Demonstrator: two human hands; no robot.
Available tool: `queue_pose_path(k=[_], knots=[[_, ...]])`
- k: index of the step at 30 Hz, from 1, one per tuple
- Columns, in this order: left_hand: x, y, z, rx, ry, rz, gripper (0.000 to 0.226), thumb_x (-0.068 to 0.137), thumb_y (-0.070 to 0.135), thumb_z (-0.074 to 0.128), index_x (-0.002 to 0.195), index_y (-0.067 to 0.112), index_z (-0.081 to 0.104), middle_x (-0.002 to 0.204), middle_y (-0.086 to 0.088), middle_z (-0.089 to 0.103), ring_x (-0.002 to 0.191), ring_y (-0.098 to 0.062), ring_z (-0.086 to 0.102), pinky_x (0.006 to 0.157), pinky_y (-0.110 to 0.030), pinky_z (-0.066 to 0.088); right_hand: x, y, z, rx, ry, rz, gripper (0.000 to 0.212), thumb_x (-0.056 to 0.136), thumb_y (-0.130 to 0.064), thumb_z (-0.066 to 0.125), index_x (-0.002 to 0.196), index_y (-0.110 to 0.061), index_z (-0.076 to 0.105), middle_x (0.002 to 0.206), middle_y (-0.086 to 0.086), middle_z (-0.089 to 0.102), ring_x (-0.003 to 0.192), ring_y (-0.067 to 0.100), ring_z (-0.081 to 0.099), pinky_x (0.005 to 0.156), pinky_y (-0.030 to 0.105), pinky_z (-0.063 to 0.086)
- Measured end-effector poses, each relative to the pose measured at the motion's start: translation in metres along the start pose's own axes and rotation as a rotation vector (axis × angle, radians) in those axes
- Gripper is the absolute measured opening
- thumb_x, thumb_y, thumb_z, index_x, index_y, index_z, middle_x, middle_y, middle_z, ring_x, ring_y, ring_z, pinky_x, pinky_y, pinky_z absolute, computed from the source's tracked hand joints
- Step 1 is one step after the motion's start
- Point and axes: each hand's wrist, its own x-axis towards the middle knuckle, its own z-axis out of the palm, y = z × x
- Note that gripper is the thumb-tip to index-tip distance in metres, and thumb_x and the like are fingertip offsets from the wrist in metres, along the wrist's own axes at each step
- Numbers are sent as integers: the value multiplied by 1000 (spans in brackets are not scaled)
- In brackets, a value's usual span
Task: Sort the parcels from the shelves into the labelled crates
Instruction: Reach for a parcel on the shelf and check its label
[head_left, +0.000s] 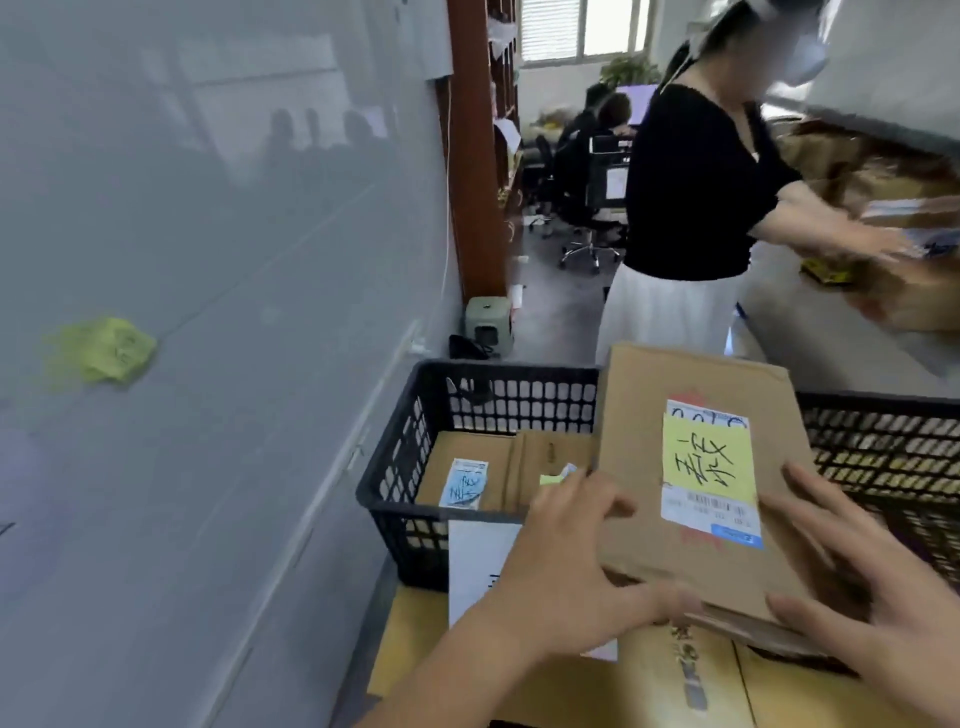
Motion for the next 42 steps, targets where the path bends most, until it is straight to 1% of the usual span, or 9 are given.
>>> queue_pose_path(k=[5, 8, 12, 16, 20, 25, 29, 36, 42], knots=[[11, -48, -49, 25, 138, 25, 45, 83, 64, 66, 114, 40, 44, 120, 23, 46, 120, -7, 39, 101, -34, 40, 46, -46, 48, -16, 27, -29, 83, 55, -76, 79, 132, -68, 48, 155, -41, 22, 136, -28, 14, 112, 30, 26], [23, -69, -74, 24, 154, 26, 53, 82, 56, 72, 125, 39, 46, 131, 24, 42, 124, -3, 41, 105, -33, 42, 77, -62, 69, -23, 10, 8, 98, 52, -64, 82, 143, -53, 45, 162, -32, 8, 129, -34, 6, 112, 29, 24], [38, -103, -95, 27, 126, -18, 67, 83, 47, 74, 141, 46, 39, 157, 28, 6, 135, -5, 40, 109, -31, 40, 129, -74, 99, -89, -102, 23, 105, 62, -48, 92, 151, -47, 38, 161, -35, -8, 137, -14, 9, 114, 25, 23], [52, -143, -106, 92, 84, -100, 75, 86, 44, 66, 148, 55, 26, 161, 29, -20, 134, 1, 26, 107, -26, 34, 181, -72, 135, -115, -272, -20, 123, 64, -55, 91, 159, -47, 15, 160, -37, -16, 147, -5, 6, 116, 26, 22], [67, -181, -107, 131, -74, -281, 81, 81, 53, 54, 154, 51, 19, 160, 34, -10, 153, -19, 17, 120, -44, 31, 219, -63, 165, -183, -421, -66, 132, 62, -64, 87, 152, -62, -9, 159, -36, -22, 153, 9, 7, 122, 41, 25], [87, -210, -102, 199, -231, -410, 87, 84, 42, 65, 158, 39, 21, 163, 27, -6, 145, -14, 34, 113, -32, 41, 243, -32, 217, -201, -621, -5, 119, 72, -66, 80, 161, -42, 5, 164, -28, -18, 154, 14, 13, 124, 39, 26], [105, -228, -92, 257, -356, -511, 92, 83, 38, 71, 158, 33, 18, 163, 17, -8, 124, -12, 52, 100, -26, 49, 255, -3, 248, -170, -714, 9, 116, 73, -65, 79, 162, -35, 10, 163, -28, -21, 153, 14, 18, 123, 39, 29], [136, -252, -80, 323, -376, -653, 104, 74, 35, 77, 157, 28, 15, 157, 11, -5, 114, -14, 36, 96, -21, 36, 285, 14, 270, -141, -725, -54, 122, 66, -65, 84, 161, -32, 16, 157, -31, -16, 145, 21, 32, 119, 36, 33], [138, -260, -78, 382, -333, -699, 94, 76, 31, 77, 152, 30, 21, 155, 7, 0, 109, -16, 36, 99, -26, 44, 279, 14, 285, -69, -720, -42, 112, 71, -59, 81, 159, -33, 17, 158, -25, -20, 149, 27, 19, 120, 42, 32]])
